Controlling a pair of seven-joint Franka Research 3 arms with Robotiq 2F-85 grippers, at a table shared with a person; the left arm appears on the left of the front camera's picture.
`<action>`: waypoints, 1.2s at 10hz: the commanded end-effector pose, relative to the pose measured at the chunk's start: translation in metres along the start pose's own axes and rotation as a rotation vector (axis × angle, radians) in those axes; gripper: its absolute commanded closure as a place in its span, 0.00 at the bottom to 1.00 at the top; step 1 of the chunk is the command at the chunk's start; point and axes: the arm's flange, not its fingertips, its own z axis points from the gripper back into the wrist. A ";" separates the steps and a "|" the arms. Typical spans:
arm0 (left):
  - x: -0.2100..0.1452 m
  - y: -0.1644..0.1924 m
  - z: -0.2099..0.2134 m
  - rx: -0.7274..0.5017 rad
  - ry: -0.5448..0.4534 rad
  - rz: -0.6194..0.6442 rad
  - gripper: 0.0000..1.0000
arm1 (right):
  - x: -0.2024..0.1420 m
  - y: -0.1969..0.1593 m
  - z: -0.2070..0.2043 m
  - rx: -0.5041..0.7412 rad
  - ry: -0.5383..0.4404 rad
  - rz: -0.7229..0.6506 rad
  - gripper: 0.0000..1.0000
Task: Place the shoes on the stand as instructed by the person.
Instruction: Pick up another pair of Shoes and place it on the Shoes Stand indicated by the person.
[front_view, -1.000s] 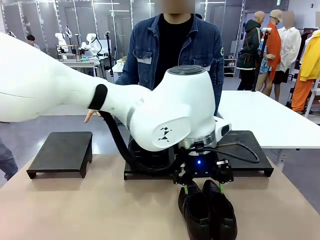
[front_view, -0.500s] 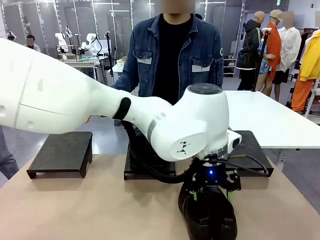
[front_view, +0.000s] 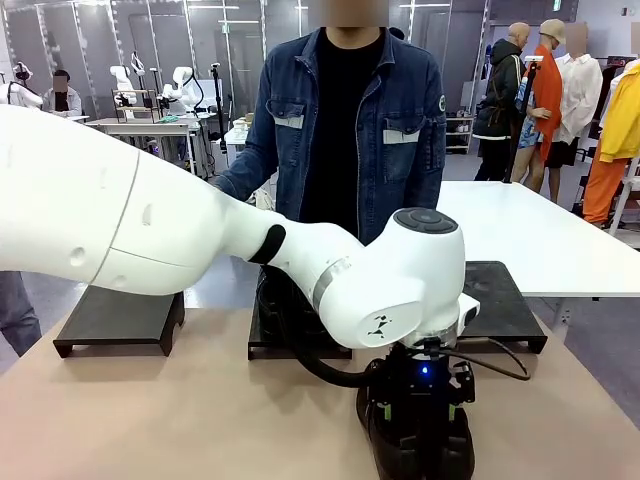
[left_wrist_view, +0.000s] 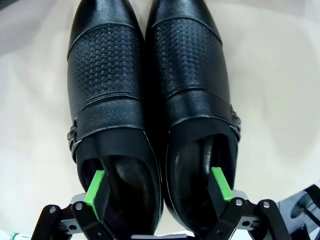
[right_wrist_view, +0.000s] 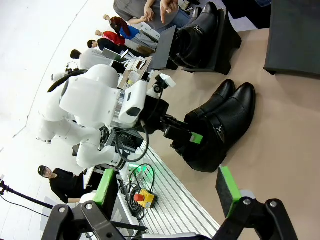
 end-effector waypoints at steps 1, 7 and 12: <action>0.001 -0.008 -0.007 0.039 -0.014 0.023 0.02 | 0.000 0.001 0.001 0.008 -0.007 0.012 0.00; 0.000 -0.003 -0.010 0.055 0.001 0.065 1.00 | 0.000 0.001 0.001 0.008 -0.007 0.012 0.00; 0.000 -0.003 -0.006 0.088 -0.018 0.088 1.00 | 0.000 0.001 0.001 0.008 -0.007 0.012 0.00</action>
